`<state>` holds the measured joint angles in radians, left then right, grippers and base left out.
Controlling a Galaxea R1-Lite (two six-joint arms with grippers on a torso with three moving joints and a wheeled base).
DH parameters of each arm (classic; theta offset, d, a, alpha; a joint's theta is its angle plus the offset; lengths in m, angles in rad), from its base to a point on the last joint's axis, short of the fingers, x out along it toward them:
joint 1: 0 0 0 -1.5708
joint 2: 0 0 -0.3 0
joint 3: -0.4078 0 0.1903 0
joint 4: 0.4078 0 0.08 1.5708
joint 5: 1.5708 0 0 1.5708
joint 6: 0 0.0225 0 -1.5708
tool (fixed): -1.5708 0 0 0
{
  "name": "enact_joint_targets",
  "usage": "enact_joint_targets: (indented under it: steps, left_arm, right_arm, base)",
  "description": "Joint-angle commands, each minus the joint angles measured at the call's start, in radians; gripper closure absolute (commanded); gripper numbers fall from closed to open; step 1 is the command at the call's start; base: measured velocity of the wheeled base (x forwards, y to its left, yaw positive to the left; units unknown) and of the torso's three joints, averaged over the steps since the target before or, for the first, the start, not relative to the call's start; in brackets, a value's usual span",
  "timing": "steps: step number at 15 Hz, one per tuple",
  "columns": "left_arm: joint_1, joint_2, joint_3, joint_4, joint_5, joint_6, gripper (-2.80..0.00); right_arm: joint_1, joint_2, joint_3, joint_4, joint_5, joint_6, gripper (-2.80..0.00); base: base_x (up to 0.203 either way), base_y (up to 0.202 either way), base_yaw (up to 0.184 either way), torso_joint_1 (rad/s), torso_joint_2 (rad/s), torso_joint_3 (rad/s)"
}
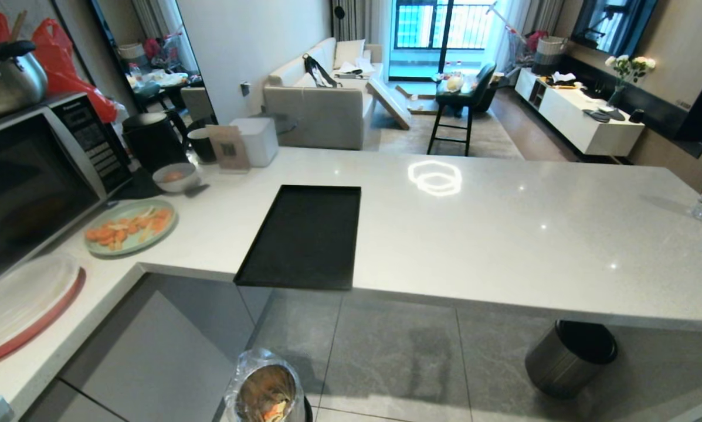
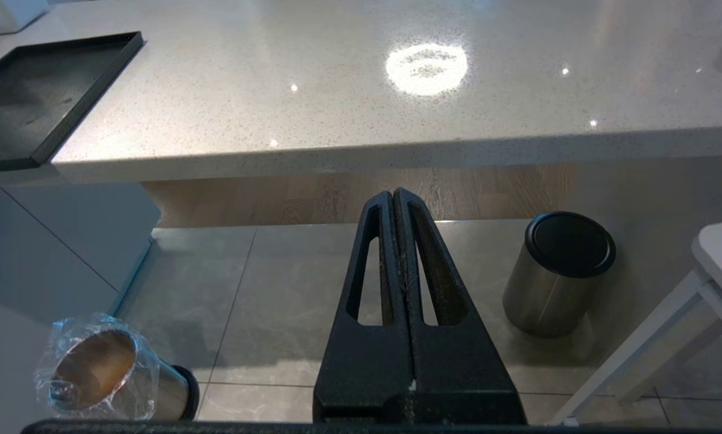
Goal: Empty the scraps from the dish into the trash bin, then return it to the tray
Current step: Move the bowl over the trash can
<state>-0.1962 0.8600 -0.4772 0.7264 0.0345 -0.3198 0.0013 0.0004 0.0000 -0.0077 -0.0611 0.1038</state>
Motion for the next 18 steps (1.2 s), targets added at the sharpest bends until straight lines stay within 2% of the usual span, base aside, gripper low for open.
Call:
enact_joint_targets:
  steps: [1,13,18]
  left_arm:
    - [0.000,0.002,0.003,0.004,0.001,-0.002,0.00]
    - [-0.022,0.004,0.020,-0.001,-0.001,-0.004,0.00]
    - [-0.022,-0.001,0.022,-0.001,-0.002,-0.004,0.00]
  right_arm:
    - [0.000,0.001,-0.001,0.000,0.000,0.000,0.00]
    - [0.000,0.001,0.000,0.000,0.000,0.000,0.00]
    - [0.000,0.001,0.000,0.000,0.000,0.000,0.00]
  base:
    - [0.000,0.000,0.000,-0.125,0.34,0.189]
    - [0.000,0.000,0.000,-0.134,0.35,0.211]
    - [0.000,0.000,0.000,-0.171,0.50,0.321]
